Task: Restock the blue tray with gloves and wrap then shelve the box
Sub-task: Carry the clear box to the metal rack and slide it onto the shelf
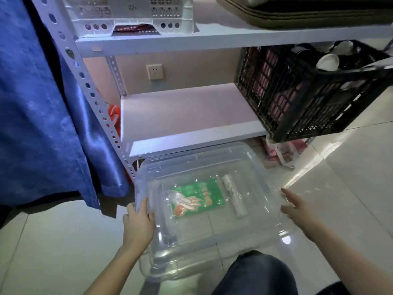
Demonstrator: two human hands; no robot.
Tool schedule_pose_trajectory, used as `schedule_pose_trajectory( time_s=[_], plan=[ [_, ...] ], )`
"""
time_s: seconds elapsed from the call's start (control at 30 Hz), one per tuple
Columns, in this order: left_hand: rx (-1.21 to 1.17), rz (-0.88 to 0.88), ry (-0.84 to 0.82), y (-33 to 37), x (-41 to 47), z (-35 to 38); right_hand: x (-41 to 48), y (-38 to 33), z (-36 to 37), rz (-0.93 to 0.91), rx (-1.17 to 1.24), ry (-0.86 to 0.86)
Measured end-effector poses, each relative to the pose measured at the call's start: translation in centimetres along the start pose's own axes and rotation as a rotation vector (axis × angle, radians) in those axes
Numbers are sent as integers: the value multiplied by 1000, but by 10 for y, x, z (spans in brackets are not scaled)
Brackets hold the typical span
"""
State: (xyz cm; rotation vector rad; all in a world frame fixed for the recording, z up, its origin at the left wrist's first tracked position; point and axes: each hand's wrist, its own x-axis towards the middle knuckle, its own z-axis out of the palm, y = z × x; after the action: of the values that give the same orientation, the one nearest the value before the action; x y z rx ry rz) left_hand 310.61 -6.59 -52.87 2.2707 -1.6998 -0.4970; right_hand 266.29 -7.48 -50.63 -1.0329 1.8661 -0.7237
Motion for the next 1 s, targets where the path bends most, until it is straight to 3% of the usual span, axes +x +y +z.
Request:
schedule_pose_trajectory(
  time_s=[0.37, 0.53, 0.7, 0.8, 0.9, 1.0],
  plan=[
    [-82, -16, 19, 6, 34, 10, 47, -5, 27, 10, -86, 135],
    [-225, -72, -35, -1, 42, 9, 63, -5, 34, 1, -112, 175],
    [-319, -89, -95, -23, 27, 11, 66, -5, 24, 125, -108, 67],
    [-395, -107, -135, -28, 18, 14, 68, -4, 29, 53, -285, 58],
    [-313, -101, -35, -21, 15, 24, 72, -7, 35, -4, -266, 62],
    [-277, -206, 39, -19, 17, 32, 78, -7, 36, 39, -201, 32]
  ],
)
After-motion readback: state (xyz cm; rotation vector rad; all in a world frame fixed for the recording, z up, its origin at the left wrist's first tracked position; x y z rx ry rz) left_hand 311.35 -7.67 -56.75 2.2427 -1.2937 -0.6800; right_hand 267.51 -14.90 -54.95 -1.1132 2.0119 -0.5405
